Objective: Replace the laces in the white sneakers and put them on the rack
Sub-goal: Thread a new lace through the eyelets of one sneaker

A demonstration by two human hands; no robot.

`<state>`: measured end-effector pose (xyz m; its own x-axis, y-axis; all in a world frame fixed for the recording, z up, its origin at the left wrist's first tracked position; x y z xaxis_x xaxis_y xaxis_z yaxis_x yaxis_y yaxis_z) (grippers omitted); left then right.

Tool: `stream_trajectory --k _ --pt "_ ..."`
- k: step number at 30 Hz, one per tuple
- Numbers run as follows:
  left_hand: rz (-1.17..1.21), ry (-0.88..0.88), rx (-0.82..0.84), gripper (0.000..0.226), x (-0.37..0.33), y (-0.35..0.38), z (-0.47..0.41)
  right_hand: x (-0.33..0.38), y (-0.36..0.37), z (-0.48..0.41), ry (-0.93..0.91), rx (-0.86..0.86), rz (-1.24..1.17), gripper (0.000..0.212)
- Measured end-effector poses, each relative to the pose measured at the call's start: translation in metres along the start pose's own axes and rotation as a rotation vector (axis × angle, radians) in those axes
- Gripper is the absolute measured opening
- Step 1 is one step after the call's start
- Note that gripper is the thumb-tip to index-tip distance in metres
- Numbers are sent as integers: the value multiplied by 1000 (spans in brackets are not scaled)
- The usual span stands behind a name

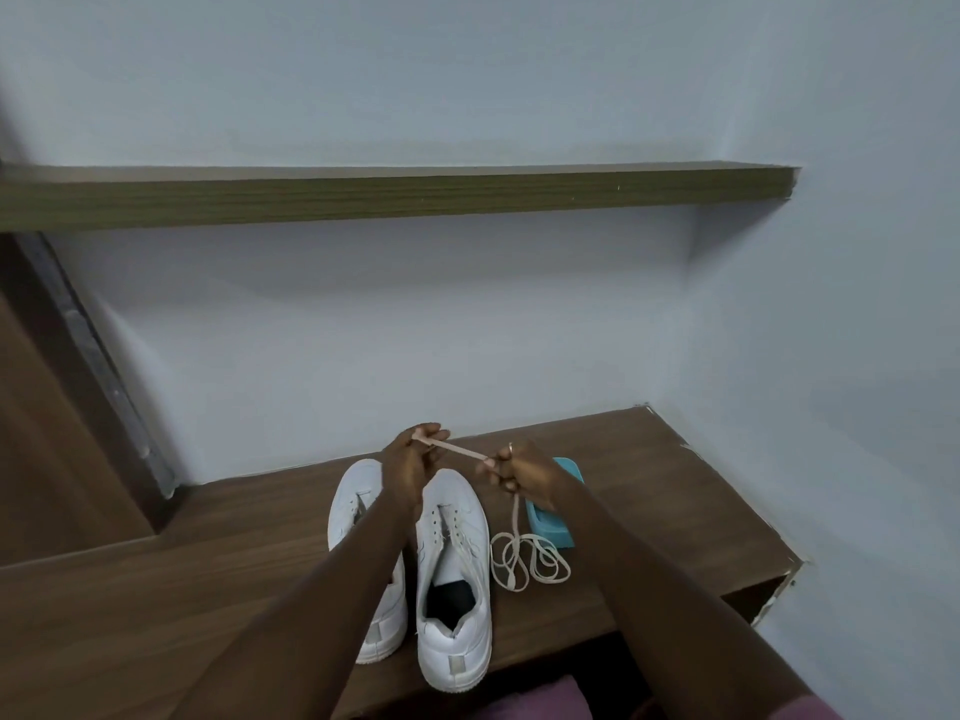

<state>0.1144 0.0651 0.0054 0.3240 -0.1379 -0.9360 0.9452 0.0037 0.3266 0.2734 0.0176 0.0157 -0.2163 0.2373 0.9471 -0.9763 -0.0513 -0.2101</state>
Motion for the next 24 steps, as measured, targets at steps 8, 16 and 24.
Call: stream_trajectory --k 8,16,24 --pt "-163 -128 -178 14 24 -43 -14 -48 -37 -16 96 -176 645 23" --pt "-293 -198 26 15 34 7 -5 -12 25 -26 -44 -23 30 17" --pt "-393 -193 -76 21 51 -17 -16 -35 12 -45 72 -157 337 26"
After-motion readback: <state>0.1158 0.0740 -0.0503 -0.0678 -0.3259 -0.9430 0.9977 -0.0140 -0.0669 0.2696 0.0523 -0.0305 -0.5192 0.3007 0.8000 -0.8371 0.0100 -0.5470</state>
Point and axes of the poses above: each hand's wrist, its own z-axis away from the middle knuckle, its own y-axis out of the palm, x = y × z, the point moved 5 cm from there along -z, towards the middle knuckle, and after that the axes turned 1 degree about z, right-handed, at the moved point
